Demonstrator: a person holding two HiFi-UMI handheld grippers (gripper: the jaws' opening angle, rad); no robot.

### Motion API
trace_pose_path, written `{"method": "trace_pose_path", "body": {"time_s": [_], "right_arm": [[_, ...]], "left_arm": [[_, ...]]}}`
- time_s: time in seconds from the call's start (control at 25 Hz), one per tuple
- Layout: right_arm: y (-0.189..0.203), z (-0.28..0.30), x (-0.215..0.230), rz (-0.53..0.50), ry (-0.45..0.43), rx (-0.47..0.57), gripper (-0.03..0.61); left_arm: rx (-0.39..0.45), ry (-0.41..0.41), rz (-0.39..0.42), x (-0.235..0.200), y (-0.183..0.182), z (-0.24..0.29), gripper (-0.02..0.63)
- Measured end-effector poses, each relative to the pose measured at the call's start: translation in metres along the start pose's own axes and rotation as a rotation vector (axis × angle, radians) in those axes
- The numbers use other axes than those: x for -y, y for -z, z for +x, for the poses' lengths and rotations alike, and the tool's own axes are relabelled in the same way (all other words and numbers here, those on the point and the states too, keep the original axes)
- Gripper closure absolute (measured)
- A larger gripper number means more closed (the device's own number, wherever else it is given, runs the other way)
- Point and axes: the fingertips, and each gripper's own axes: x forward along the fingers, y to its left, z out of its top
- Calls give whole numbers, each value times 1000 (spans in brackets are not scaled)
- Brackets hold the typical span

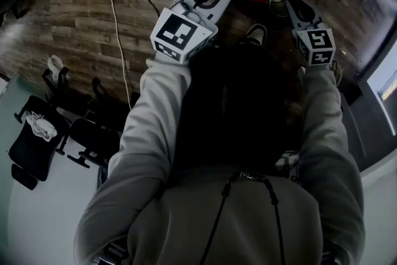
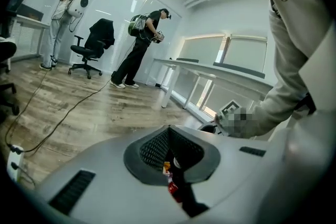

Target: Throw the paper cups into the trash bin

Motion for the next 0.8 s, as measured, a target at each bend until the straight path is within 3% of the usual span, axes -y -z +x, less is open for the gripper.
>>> {"method": "trace_pose_path", "body": {"time_s": [0.04,0.08,0.52,0.64,0.8], "right_arm": [[3,3,0,15,-14,-6,437],[4,5,1,28,-20,-9,410],[6,-3,0,34,-21,-11,393],[0,-16,5,30,-7,-15,393],[-38,-48,10,54,4,20,400]], "left_arm": [[4,3,-5,1,1,2,611],[8,4,-12,1,1,3,611],[35,10,-84,13,4,8,611],[57,21,-92,19,-10,10,611],[69,16,-68,29,-48,6,611]]}}
